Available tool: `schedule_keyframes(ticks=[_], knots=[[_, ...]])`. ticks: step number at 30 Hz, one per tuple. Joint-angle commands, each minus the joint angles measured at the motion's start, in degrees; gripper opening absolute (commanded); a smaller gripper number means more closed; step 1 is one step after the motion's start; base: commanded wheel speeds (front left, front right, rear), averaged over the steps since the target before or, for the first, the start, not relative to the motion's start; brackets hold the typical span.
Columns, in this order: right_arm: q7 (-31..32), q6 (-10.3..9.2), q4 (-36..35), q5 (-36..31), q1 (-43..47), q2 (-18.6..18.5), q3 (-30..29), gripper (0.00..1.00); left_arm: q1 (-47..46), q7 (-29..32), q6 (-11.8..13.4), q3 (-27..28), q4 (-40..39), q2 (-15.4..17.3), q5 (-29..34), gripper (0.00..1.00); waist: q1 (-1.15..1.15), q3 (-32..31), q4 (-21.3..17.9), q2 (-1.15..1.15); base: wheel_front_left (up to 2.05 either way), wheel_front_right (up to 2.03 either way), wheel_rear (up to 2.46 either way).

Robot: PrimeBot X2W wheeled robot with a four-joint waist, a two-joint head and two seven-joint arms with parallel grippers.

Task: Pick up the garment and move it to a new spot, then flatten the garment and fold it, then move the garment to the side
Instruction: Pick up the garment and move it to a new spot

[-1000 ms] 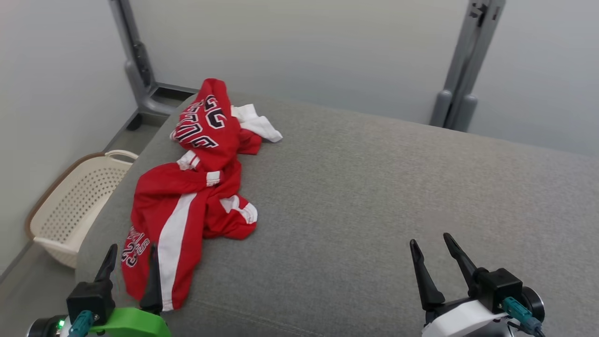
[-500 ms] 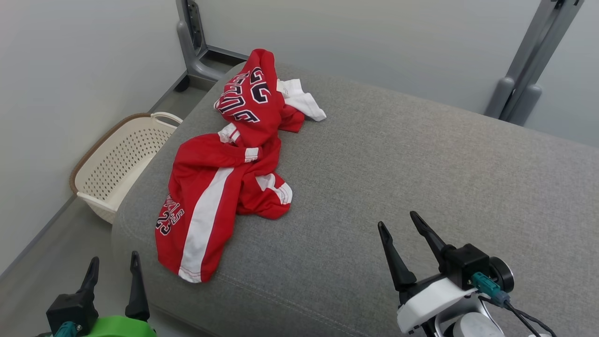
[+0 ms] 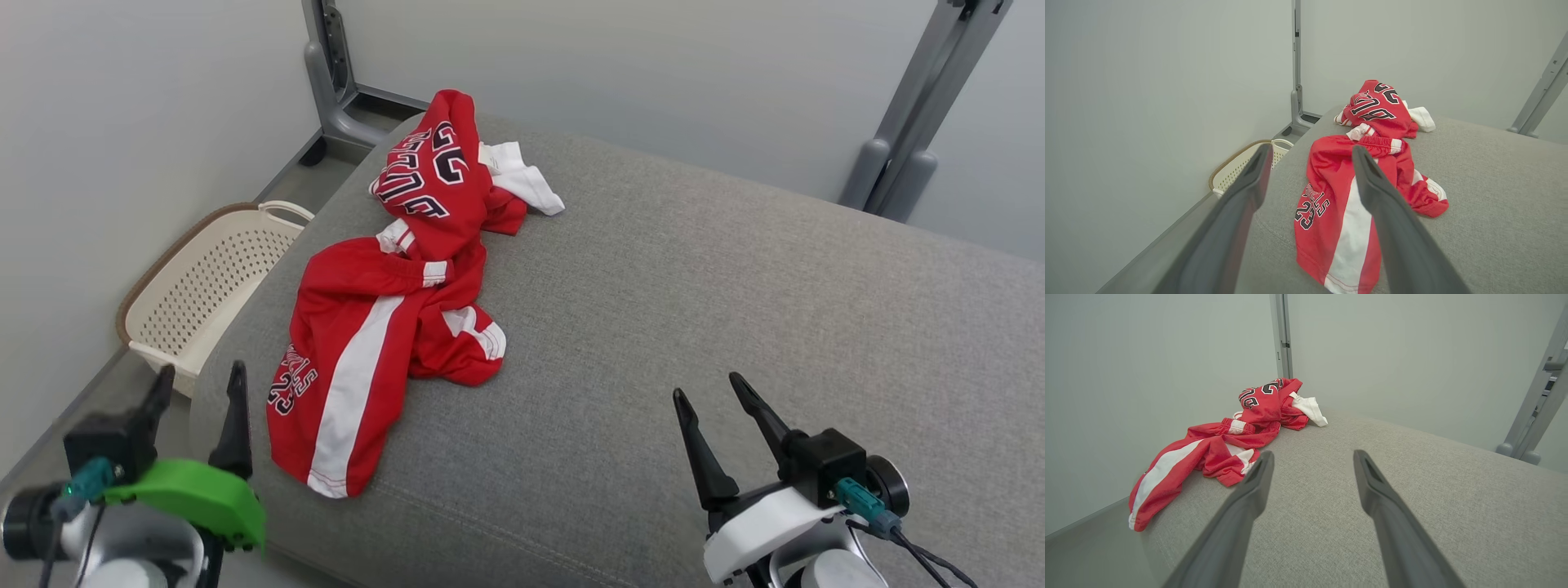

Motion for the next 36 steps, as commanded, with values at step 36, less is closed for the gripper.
schedule_keyframes(ticks=[36], knots=[[3.0,0.0,-7.2,-5.0,2.8,-0.2,-5.1,1.0,-38.3,31.1,-9.9,-5.2,35.7,0.3,-12.8,1.0,0.0,9.9,-12.1,0.0,0.0,0.0,0.0]])
